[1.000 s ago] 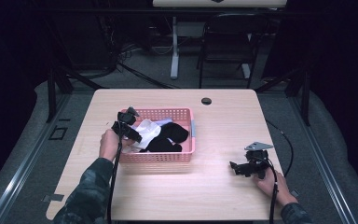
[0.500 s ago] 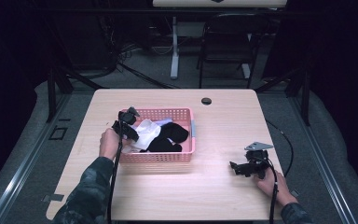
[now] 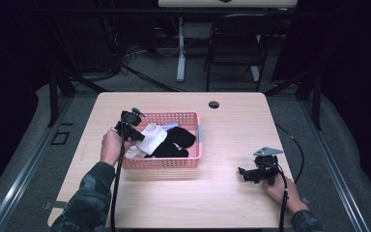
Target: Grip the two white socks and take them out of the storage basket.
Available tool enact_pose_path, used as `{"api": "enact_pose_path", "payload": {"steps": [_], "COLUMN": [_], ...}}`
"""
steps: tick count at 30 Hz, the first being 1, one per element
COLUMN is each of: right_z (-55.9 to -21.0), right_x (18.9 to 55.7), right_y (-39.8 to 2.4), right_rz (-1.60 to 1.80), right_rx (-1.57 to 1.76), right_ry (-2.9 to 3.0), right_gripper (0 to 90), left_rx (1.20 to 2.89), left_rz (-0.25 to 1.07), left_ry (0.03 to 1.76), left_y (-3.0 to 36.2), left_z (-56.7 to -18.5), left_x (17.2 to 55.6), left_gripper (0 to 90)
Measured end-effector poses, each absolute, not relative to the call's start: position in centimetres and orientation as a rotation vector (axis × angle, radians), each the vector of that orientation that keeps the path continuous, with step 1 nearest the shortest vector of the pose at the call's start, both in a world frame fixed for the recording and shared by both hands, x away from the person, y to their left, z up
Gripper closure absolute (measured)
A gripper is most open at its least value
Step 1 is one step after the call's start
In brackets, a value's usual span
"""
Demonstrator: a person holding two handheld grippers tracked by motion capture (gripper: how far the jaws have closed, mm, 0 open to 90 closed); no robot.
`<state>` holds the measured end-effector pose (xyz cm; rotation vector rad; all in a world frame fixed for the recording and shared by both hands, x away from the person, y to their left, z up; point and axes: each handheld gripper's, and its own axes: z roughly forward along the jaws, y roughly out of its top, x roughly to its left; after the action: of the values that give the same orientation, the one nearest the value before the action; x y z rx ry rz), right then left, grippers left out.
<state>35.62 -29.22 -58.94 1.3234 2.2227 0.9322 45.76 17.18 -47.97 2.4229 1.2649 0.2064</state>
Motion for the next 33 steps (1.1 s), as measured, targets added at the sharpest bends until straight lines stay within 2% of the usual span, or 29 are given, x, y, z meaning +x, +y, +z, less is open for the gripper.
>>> {"api": "enact_pose_path", "payload": {"steps": [19, 33], "right_z": [-58.9, -58.9], "right_x": [35.6, 35.6], "right_y": [-29.2, -29.2], "right_rz": [0.932, 0.932], "right_rx": [1.323, 1.323], "right_ry": [2.223, 2.223], "right_gripper": [0.0, 0.0], "left_rx": [2.346, 2.313], "left_rz": [0.287, 0.311], "left_ry": [1.133, 1.101], "left_y": [16.4, 16.4], "left_z": [-42.6, -40.4], "left_x": [44.7, 44.4], "left_gripper": [86.5, 86.5]}}
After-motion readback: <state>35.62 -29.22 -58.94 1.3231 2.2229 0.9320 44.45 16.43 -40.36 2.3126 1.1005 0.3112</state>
